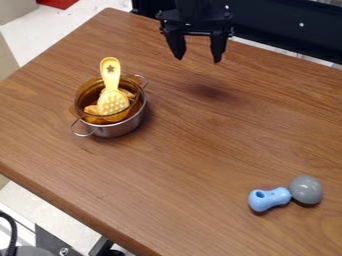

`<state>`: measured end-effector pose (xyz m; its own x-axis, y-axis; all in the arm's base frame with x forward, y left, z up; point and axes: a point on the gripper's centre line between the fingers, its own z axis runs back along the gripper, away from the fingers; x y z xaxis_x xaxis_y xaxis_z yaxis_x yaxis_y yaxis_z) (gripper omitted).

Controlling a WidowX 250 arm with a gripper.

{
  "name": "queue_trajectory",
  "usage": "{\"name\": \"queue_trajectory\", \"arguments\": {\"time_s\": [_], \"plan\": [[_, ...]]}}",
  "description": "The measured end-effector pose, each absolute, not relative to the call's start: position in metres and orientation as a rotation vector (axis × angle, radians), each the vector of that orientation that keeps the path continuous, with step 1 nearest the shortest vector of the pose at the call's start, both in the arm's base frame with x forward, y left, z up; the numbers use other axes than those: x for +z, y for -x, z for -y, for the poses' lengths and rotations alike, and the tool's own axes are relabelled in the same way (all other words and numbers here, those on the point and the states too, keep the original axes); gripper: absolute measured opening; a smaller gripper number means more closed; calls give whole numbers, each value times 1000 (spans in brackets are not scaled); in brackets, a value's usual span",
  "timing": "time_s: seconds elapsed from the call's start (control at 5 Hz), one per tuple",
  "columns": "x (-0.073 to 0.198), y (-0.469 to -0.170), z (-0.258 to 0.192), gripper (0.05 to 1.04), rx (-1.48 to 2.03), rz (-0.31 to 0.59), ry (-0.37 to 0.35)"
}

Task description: Move the yellow brush outside the silver pan middle of table.

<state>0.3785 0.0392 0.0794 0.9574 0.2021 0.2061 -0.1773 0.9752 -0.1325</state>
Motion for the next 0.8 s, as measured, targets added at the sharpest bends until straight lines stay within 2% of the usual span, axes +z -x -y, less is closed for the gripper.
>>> {"name": "queue_trajectory", "arguments": {"time_s": [0.4, 0.6, 0.8], "plan": [[61, -364, -39, 1000, 219, 135, 125], [74, -356, -44, 1000, 237, 109, 131], [100, -349, -55, 1000, 278, 134, 124]]}}
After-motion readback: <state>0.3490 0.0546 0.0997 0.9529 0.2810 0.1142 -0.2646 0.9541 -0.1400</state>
